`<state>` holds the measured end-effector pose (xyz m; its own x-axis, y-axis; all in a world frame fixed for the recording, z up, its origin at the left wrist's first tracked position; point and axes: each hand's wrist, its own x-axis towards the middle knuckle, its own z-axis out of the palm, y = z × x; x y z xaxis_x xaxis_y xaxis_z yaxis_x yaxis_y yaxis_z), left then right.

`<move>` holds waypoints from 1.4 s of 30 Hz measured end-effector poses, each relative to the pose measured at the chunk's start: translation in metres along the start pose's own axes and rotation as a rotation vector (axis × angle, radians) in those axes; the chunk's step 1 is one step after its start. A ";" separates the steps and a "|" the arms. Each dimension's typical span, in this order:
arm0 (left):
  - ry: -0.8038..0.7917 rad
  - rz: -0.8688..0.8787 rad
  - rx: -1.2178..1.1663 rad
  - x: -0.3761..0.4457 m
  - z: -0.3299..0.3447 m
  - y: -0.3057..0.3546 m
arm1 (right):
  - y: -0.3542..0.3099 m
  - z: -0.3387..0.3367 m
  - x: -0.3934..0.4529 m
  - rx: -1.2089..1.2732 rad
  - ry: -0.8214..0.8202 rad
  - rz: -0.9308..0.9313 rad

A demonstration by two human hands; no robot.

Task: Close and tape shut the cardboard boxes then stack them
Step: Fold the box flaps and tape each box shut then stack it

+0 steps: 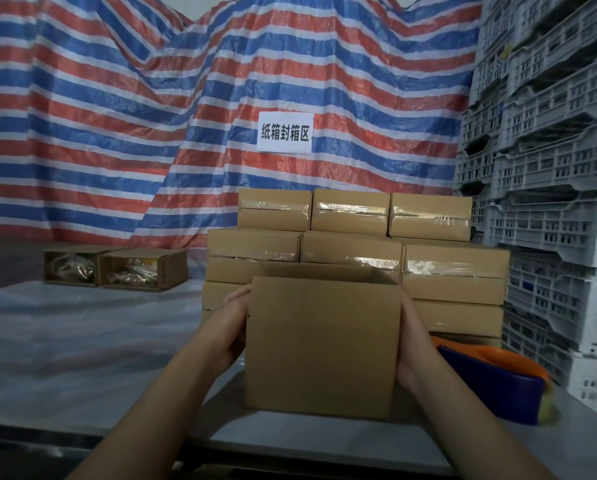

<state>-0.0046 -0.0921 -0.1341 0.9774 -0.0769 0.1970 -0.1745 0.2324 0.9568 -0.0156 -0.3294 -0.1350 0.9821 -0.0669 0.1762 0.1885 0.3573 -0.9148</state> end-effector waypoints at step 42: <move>-0.017 0.052 0.156 -0.004 0.000 0.005 | -0.001 -0.001 0.003 -0.149 0.067 0.082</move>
<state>-0.0095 -0.0901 -0.1298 0.9647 -0.0858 0.2491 -0.2422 0.0829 0.9667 -0.0132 -0.3308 -0.1345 0.9911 -0.1072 0.0784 0.1007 0.2224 -0.9697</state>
